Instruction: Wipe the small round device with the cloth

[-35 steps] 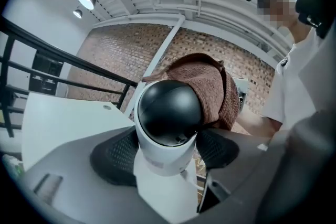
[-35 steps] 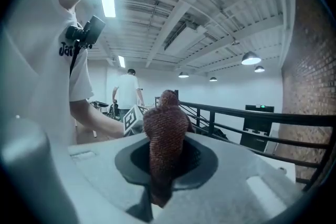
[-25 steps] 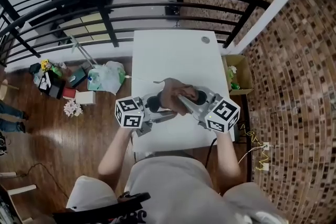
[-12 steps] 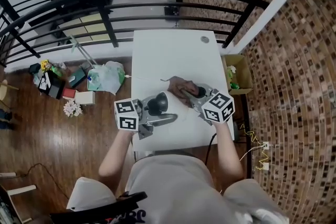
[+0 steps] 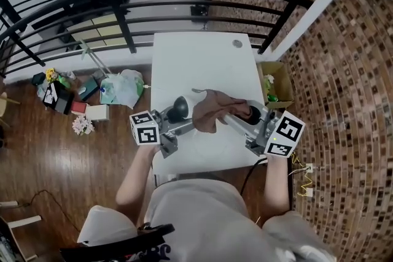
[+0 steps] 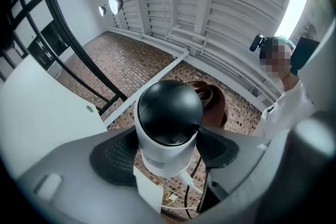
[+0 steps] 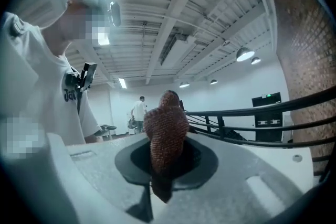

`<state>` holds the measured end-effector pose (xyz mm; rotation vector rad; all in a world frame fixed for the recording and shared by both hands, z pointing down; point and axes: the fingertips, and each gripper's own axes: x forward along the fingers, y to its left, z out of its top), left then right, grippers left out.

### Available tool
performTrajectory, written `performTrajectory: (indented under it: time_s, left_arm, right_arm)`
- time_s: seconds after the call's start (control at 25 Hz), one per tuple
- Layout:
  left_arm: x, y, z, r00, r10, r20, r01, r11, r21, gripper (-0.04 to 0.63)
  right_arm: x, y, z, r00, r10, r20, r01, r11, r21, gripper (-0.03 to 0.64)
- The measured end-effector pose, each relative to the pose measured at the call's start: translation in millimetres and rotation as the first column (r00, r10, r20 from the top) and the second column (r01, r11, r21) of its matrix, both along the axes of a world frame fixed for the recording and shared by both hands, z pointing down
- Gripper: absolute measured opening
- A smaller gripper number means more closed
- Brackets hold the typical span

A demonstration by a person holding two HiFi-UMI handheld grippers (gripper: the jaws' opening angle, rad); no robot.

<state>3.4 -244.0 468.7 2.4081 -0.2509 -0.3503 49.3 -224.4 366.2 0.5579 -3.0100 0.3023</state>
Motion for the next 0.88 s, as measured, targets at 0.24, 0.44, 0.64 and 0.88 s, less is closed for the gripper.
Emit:
performTrajectory:
  time_s: [0.24, 0.44, 0.64, 0.88]
  left_arm:
    - [13, 12, -18, 0.997, 0.064, -0.051, -0.063, 0.998, 0.032, 0.368]
    - [19, 24, -23, 0.992, 0.106, -0.062, -0.103, 0.994, 0.047, 0.368]
    - [22, 36, -30, 0.985, 0.142, -0.099, -0.137, 0.989, 0.063, 0.368]
    - [22, 48, -51, 0.965, 0.187, -0.184, -0.17, 0.98, 0.104, 0.368]
  right_arm:
    - [-9, -1, 42, 0.999, 0.009, -0.052, -0.014, 0.995, -0.096, 0.029]
    - [-1, -13, 56, 0.996, 0.072, -0.045, -0.078, 0.988, -0.13, 0.029]
    - [13, -28, 85, 0.986, 0.136, -0.099, -0.152, 0.973, -0.174, 0.029]
    - [11, -32, 121, 0.98, 0.129, -0.153, -0.162, 0.959, -0.232, 0.029]
